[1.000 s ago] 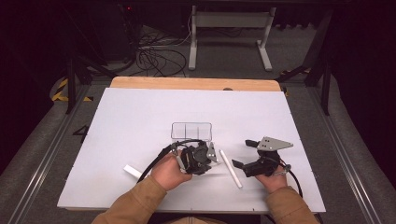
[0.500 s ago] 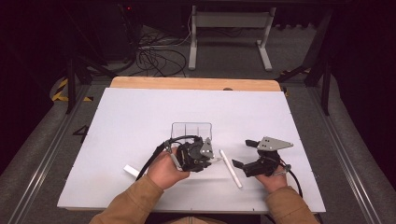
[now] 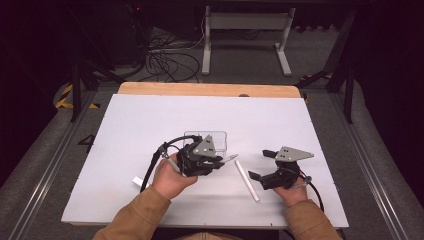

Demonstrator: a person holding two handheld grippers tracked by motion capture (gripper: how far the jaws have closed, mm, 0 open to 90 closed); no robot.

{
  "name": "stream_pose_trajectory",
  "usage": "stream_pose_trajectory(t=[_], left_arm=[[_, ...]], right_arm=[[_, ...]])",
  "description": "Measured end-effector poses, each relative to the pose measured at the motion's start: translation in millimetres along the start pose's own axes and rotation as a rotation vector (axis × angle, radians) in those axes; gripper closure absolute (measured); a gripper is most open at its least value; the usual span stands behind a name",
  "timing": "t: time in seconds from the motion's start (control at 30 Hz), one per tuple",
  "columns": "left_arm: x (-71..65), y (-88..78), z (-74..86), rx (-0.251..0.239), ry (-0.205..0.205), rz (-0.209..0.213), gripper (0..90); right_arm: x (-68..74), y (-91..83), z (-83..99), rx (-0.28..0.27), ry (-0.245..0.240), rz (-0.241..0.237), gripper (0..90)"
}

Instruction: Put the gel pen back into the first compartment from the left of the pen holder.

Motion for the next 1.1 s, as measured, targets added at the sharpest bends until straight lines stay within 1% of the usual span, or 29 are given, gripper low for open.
stream_pose_trajectory(t=[0.17,0.23,0.33,0.43,0.47,0.5,0.53,0.6,0.8,0.87,0.97,1.0,1.1], left_arm=[[6.4,-12.1,-1.5,-0.092,-0.034,-0.001,79.2],[8.4,-15.8,-1.2,-0.131,-0.049,0.012,79.2],[10.7,-20.9,-1.2,-0.175,-0.06,0.001,79.2],[13.6,-26.2,-1.1,-0.226,-0.085,-0.006,79.2],[15.7,-28.1,-1.0,-0.244,-0.086,-0.009,79.2],[16.7,-29.3,-0.4,-0.261,-0.106,-0.006,79.2],[19.1,-31.0,0.0,-0.273,-0.108,-0.008,79.2],[23.2,-33.7,1.1,-0.305,-0.125,-0.007,79.2],[34.9,-40.7,4.1,-0.374,-0.173,-0.008,79.2],[37.4,-41.8,4.7,-0.39,-0.192,0.0,79.1],[42.2,-43.1,5.0,-0.417,-0.209,0.016,79.1],[43.0,-43.4,5.1,-0.425,-0.222,0.02,79.1],[46.0,-45.1,4.8,-0.453,-0.235,0.005,79.1]], right_arm=[[0.1,-0.1,0.0,0.0,-0.001,0.0,2.4],[0.1,0.0,0.0,0.0,0.0,-0.001,2.4],[0.2,0.1,0.0,0.0,0.0,-0.004,2.4],[0.3,0.2,0.0,0.0,-0.001,-0.004,2.4],[0.3,0.2,0.0,0.0,-0.001,-0.003,2.4],[0.3,0.2,0.0,0.0,-0.001,-0.003,2.4],[0.3,0.2,0.0,0.0,-0.001,-0.003,2.4],[0.4,0.3,0.0,0.001,0.001,-0.006,2.3],[0.4,0.4,0.0,0.0,-0.001,-0.006,2.4],[0.4,0.4,0.0,0.0,-0.001,-0.006,2.3],[0.4,0.6,0.1,0.001,-0.001,-0.007,2.4],[0.4,0.6,0.1,0.002,-0.002,-0.007,2.4],[0.5,0.7,0.1,0.002,-0.003,-0.007,2.4]])
Point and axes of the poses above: each handheld gripper's, and its own axes: y roughly forward along the jaws, z roughly out of its underside, x roughly to its left, the point moved 3 cm from there along y, roughly forward along the jaws, and after that the axes turned 15 degrees about -y, right-handed, at the moved point
